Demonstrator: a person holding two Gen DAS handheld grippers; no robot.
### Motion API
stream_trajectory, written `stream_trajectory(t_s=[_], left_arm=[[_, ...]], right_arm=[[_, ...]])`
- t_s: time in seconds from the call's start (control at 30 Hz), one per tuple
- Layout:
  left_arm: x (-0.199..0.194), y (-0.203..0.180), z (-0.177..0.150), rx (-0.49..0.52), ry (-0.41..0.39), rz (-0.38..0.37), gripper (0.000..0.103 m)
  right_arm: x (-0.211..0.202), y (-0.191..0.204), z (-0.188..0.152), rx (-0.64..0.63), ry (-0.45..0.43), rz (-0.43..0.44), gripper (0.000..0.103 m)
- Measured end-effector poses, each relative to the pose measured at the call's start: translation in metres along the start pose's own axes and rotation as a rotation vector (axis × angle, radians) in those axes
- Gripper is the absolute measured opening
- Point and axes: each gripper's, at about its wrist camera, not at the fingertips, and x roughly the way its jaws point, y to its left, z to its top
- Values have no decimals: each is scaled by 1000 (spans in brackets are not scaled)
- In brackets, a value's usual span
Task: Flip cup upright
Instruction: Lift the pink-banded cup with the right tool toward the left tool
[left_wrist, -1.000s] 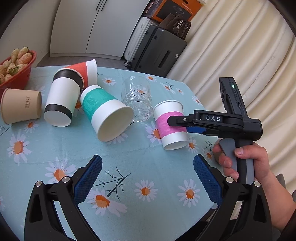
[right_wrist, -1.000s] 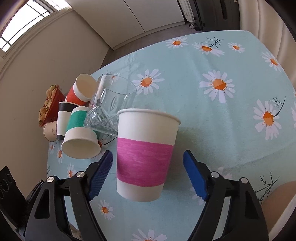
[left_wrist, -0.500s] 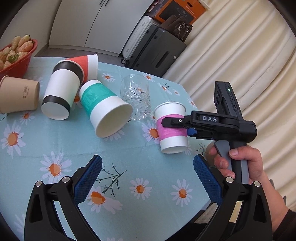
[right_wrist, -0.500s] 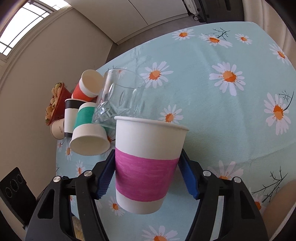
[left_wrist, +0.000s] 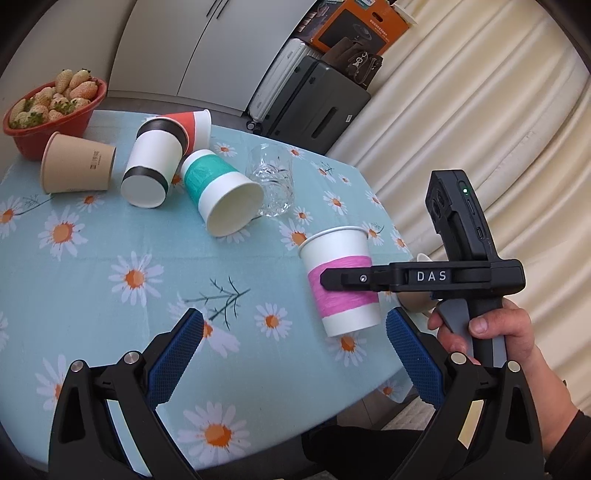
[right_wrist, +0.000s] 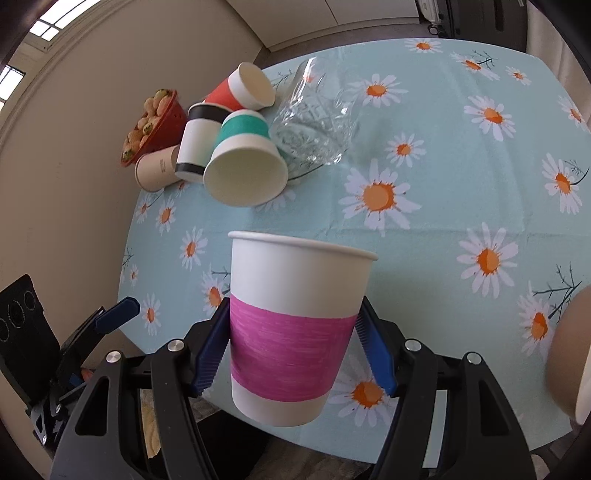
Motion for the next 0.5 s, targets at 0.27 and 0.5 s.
stream_trajectory(t_s=[0.27,0.5], left_arm=[[-13,7,-19,-46,16,-25,96],[-10,12,-32,-61,32,-20,96]], right_arm=[[17,9,-20,-26,55,-15,66],[31,11,-26,-11,80,1,66]])
